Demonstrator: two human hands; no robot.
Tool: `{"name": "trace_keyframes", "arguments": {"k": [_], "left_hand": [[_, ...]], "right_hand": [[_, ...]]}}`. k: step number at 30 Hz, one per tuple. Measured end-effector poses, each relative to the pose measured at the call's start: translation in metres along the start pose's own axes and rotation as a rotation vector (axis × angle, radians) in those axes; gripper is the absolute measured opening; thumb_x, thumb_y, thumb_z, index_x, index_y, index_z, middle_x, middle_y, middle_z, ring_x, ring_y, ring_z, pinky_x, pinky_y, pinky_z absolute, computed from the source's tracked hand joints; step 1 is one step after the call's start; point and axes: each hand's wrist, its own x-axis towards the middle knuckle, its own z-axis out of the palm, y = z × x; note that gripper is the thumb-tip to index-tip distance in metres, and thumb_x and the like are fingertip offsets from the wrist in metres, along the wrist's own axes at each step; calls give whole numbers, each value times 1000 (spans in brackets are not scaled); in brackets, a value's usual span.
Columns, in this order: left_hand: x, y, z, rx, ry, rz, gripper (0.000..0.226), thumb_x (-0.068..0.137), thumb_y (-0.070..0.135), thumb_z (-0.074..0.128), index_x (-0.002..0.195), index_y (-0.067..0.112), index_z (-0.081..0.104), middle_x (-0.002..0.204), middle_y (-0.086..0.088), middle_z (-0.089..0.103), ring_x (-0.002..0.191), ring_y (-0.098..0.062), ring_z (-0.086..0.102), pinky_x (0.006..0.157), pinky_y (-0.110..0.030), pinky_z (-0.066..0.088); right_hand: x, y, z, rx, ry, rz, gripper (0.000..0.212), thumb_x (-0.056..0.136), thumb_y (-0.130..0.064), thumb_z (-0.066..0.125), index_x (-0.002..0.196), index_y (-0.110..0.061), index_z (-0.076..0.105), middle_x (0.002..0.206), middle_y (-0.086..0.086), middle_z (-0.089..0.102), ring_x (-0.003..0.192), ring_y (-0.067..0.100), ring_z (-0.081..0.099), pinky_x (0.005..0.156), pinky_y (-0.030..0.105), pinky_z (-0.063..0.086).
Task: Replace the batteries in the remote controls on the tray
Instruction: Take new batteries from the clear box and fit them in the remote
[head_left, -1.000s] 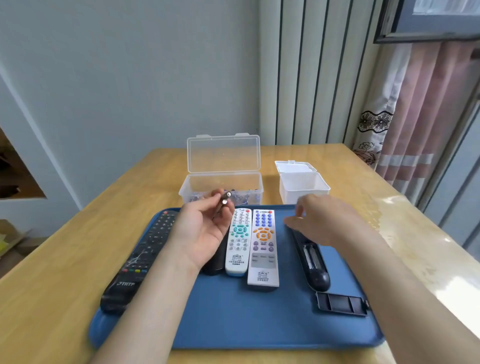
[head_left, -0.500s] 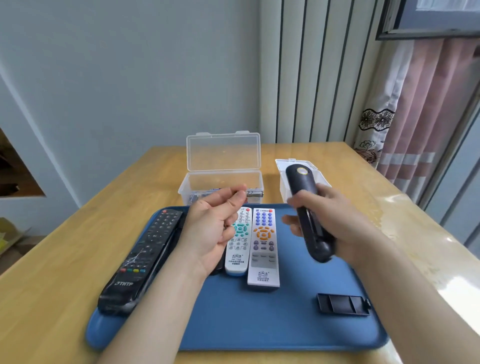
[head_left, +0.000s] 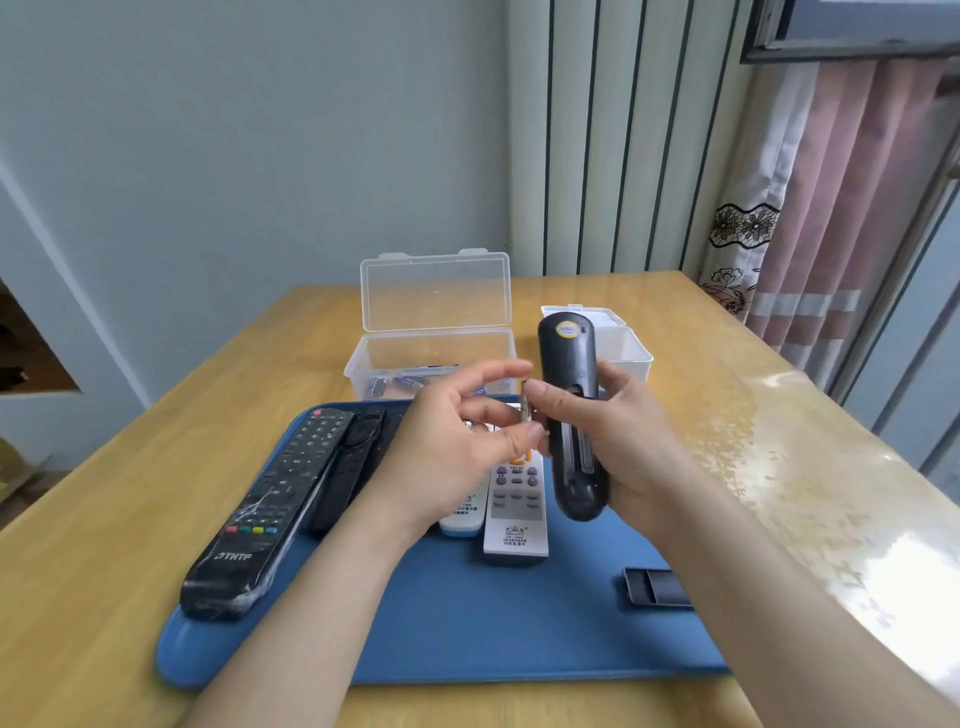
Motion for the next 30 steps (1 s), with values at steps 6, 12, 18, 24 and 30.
{"name": "trace_keyframes", "arguments": {"k": [6,12,18,24,30], "left_hand": [[1,-3,6,57,139,36,43,82,5,73,121,21,65,62,10,65,42,0,38,56,-7,36],[-1,5,12,40,96,114,36,88,5,67,113,31,68,81,-13,72,59,-25,42,64,-16,43],[-5,4,23,146,102,143,31,87,13,68,99,41,67,77,5,71,59,-30,52,66,-30,51],[-10,9,27,209,222,251,28,75,8,79,81,35,72,69,23,67,47,-7,40,54,-10,36],[-13,5,34,123,180,287,23,71,2,81,88,17,78,86,15,73,85,4,69,79,-12,51]], "right_hand": [[1,-2,4,140,60,156,38,96,-39,56,112,-6,63,81,7,69,63,21,62,64,33,52],[2,-2,6,224,133,155,39,98,-45,51,106,-9,64,69,5,66,61,20,60,65,34,50],[-5,-1,14,201,131,130,44,99,-48,45,101,-10,68,88,15,70,80,32,69,76,42,55],[-7,-2,18,264,194,110,40,100,-41,45,94,-8,65,72,7,66,65,23,66,66,33,55],[4,-8,6,433,317,94,38,101,-39,43,98,-5,60,79,7,64,64,18,61,60,28,52]]}}
